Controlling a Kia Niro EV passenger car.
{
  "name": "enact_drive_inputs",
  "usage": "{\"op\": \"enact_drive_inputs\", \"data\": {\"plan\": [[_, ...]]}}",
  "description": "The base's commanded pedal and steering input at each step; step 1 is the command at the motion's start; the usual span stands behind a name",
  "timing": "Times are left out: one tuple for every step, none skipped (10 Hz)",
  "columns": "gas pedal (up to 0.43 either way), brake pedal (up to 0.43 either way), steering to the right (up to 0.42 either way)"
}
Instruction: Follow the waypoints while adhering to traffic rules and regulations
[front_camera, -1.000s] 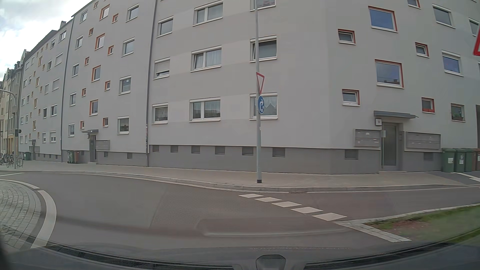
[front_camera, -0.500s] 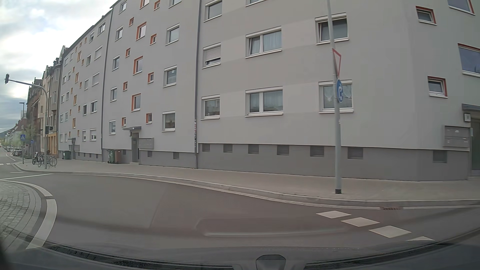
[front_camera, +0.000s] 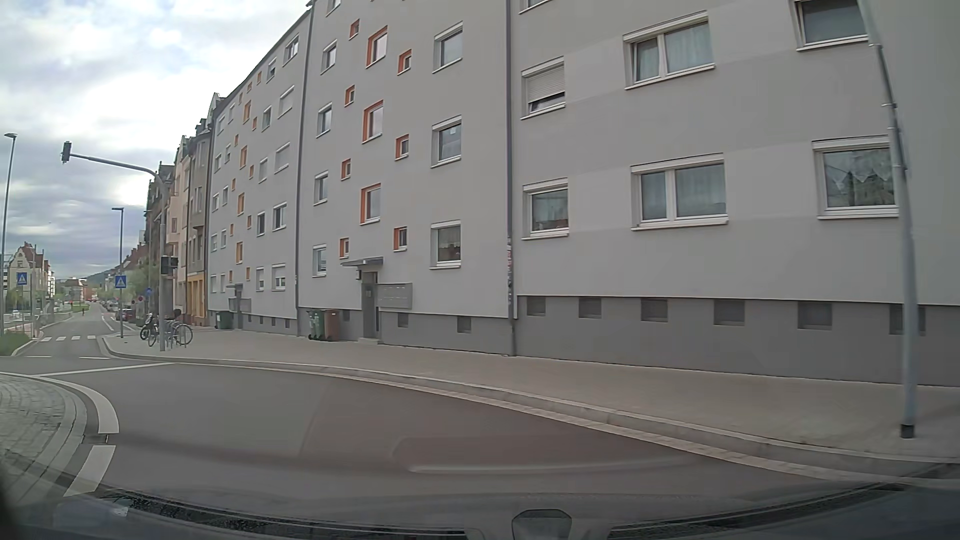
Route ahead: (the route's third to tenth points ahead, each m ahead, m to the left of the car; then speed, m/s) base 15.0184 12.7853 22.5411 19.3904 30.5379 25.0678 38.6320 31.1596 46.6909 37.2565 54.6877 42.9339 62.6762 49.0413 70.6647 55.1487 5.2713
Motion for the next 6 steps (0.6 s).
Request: {"op": "enact_drive_inputs", "data": {"plan": [[0.047,0.000,-0.331],[0.047,0.000,-0.334],[0.047,0.000,-0.335],[0.047,0.000,-0.335],[0.047,0.000,-0.335],[0.047,0.000,-0.335]]}}
